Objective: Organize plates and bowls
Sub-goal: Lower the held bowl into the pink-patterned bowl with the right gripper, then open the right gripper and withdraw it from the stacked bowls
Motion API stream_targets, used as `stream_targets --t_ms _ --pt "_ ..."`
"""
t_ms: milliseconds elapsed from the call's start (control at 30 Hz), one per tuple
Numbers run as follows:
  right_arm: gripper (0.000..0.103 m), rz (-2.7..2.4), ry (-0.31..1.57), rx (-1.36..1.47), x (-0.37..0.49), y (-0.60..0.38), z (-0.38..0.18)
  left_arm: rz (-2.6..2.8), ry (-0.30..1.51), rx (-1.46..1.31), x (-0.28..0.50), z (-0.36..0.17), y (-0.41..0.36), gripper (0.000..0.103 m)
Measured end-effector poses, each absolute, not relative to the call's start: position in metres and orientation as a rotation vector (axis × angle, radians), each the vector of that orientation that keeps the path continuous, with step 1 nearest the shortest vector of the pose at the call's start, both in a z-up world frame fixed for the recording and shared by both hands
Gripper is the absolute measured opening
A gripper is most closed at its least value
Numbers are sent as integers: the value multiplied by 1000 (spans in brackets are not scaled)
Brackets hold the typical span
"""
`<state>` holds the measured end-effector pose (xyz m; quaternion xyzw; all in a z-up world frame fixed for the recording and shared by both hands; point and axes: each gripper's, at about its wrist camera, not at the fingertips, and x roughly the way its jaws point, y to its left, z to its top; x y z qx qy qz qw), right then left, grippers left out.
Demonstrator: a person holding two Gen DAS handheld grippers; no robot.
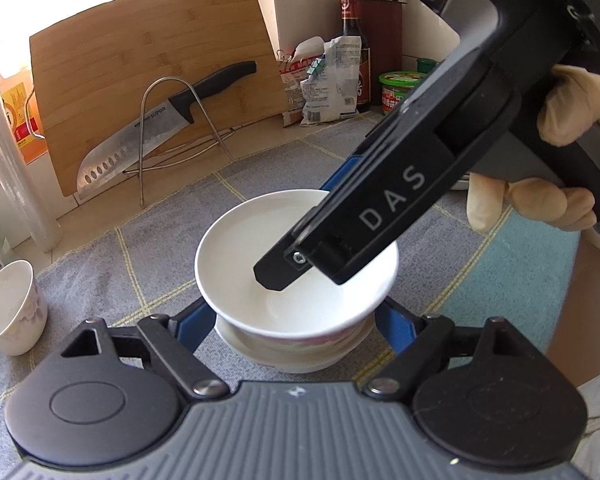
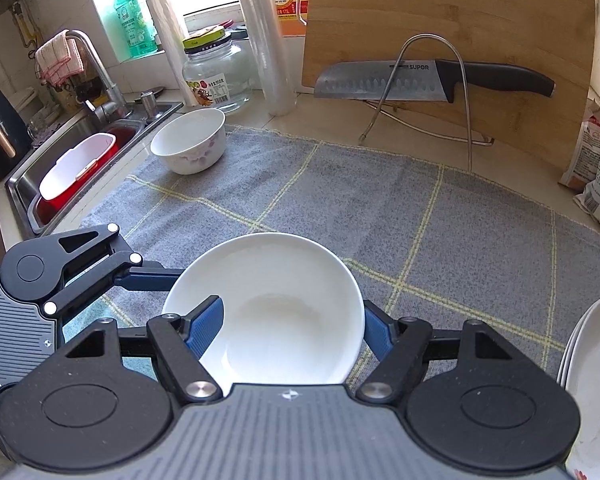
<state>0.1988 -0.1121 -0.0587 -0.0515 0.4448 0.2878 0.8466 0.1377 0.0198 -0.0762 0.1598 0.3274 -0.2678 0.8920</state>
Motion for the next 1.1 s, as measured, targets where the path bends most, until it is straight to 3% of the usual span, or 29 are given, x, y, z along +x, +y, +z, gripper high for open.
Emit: stream_targets --t_ms 867,1100 --pt "78 606 951 -108 201 -111 -63 -575 703 314 145 -83 25 92" --pt "93 604 924 -113 197 -110 -58 -571 692 313 142 -82 27 95"
